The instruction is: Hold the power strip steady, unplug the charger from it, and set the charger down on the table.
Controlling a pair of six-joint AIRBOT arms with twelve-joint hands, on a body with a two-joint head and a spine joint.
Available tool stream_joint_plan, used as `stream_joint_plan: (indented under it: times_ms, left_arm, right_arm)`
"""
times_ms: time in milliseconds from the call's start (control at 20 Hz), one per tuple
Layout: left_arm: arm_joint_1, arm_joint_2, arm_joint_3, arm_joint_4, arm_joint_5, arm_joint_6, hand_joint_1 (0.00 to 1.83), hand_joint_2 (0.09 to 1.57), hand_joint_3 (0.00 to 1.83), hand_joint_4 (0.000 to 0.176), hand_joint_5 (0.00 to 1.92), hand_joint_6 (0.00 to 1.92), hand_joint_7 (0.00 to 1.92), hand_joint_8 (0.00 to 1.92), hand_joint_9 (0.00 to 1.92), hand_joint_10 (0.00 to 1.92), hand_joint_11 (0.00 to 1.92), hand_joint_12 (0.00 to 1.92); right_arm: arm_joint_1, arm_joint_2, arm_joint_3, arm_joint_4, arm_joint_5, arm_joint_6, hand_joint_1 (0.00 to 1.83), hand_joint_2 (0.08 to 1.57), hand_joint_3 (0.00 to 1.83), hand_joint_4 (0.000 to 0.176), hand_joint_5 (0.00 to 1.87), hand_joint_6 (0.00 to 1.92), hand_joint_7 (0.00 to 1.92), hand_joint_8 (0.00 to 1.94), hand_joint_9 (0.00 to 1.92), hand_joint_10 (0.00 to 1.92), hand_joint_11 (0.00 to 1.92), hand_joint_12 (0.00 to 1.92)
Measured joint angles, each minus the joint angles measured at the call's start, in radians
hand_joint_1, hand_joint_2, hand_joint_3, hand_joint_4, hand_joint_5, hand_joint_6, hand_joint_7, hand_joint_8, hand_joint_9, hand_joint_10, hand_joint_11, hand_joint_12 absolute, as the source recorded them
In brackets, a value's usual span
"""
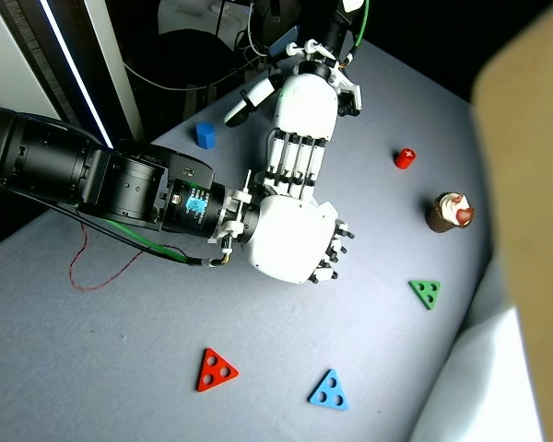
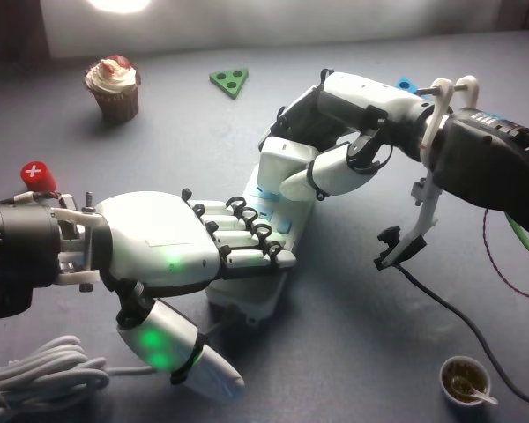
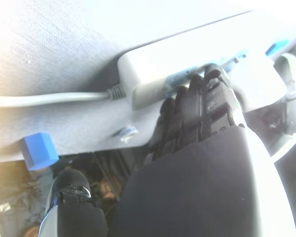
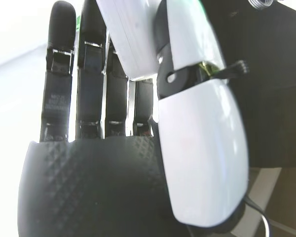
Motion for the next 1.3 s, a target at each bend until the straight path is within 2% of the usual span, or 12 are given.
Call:
stream_joint_plan:
  times_ms: [50,150,300,350,600,650,800,900,1000,1100,1200,1300]
  left_arm:
    - [-0.002,-0.002,0.0,0.02,0.001,-0.018,0.0,0.92,0.0,0.0,0.0,0.0,0.0,0.0,0.0,0.0,0.03,0.01]
    - [-0.002,-0.004,0.0,0.042,-0.002,-0.039,0.0,0.92,0.0,0.0,0.0,0.0,0.01,0.0,0.01,0.0,0.04,0.01]
    - [-0.003,-0.011,0.008,0.049,-0.01,-0.048,0.0,0.92,0.0,0.0,0.0,0.0,0.0,0.0,0.0,0.0,0.01,0.0]
    - [-0.003,-0.014,0.011,0.051,-0.013,-0.049,0.0,0.92,0.0,0.0,0.0,0.0,0.0,0.0,0.0,0.0,0.02,0.0]
    - [-0.003,-0.022,0.01,0.05,-0.019,-0.055,0.0,0.92,0.0,0.0,0.0,0.0,0.0,0.0,0.0,0.0,0.02,0.01]
    - [-0.003,-0.022,0.01,0.05,-0.019,-0.055,0.0,0.92,0.0,0.0,0.0,0.0,0.0,0.0,0.0,0.0,0.03,0.01]
    - [-0.003,-0.022,0.011,0.071,-0.023,-0.077,0.0,0.92,0.0,0.0,0.0,0.0,0.0,0.0,0.0,0.0,0.02,0.0]
    - [-0.006,-0.022,0.013,0.11,-0.029,-0.113,0.0,0.91,0.0,0.0,0.0,0.0,0.0,0.0,0.0,0.0,0.01,0.0]
    - [-0.013,-0.029,0.021,0.15,-0.034,-0.155,0.0,0.92,0.0,0.0,0.0,0.0,0.0,0.0,0.0,0.0,0.01,0.0]
    - [-0.013,-0.034,0.024,0.154,-0.038,-0.163,0.0,0.93,0.0,0.0,0.0,0.0,0.02,0.01,0.0,0.0,0.02,0.01]
    - [-0.018,-0.043,0.027,0.157,-0.037,-0.171,0.0,0.92,0.0,0.0,0.0,0.0,0.01,0.0,0.0,0.0,0.02,0.01]
    - [-0.024,-0.051,0.035,0.174,-0.038,-0.197,0.0,0.92,0.0,0.0,0.0,0.0,0.0,0.0,0.0,0.0,0.01,0.0]
  right_arm:
    - [-0.002,0.006,-0.003,0.0,-0.001,0.0,1.39,1.05,0.0,0.0,1.1,0.6,1.2,0.65,0.97,1.15,0.62,1.14]
    - [-0.002,0.017,-0.008,0.0,-0.006,0.0,1.39,1.07,0.0,0.0,1.01,0.75,1.16,0.7,0.94,1.16,0.61,1.11]
    - [-0.002,0.034,-0.02,0.0,-0.015,0.0,1.39,1.07,0.0,0.0,1.02,0.74,1.19,0.66,0.94,1.16,0.62,1.11]
    - [-0.001,0.037,-0.021,-0.001,-0.016,-0.001,1.4,1.04,0.0,0.0,1.08,0.63,1.26,0.55,1.0,1.1,0.64,1.09]
    - [0.014,0.056,-0.021,-0.009,-0.037,-0.014,1.39,1.06,0.0,0.0,1.03,0.73,1.21,0.61,0.98,1.11,0.64,1.05]
    - [0.018,0.058,-0.021,-0.008,-0.04,-0.015,1.4,1.04,0.0,0.0,1.09,0.62,1.26,0.52,1.01,1.09,0.64,1.06]
    - [0.022,0.058,-0.022,-0.009,-0.039,-0.017,1.4,1.03,0.0,0.0,1.13,0.55,1.3,0.45,1.03,1.06,0.65,1.05]
    - [0.021,0.057,-0.022,-0.01,-0.04,-0.018,1.39,1.06,0.0,0.0,1.02,0.74,1.22,0.58,0.98,1.1,0.64,1.05]
    - [0.021,0.056,-0.022,-0.01,-0.04,-0.018,1.39,1.06,0.0,0.0,1.02,0.76,1.2,0.63,0.97,1.12,0.63,1.05]
    - [0.02,0.056,-0.022,-0.01,-0.039,-0.018,1.39,1.06,0.0,0.0,1.03,0.75,1.22,0.58,0.98,1.1,0.61,1.06]
    - [0.019,0.057,-0.022,-0.012,-0.032,-0.02,1.39,1.03,0.0,0.0,1.09,0.67,1.3,0.4,1.03,1.06,0.64,1.04]
    - [0.016,0.057,-0.022,-0.012,-0.023,-0.02,1.4,1.05,0.0,0.0,1.05,0.75,1.25,0.5,1.01,1.06,0.65,1.01]
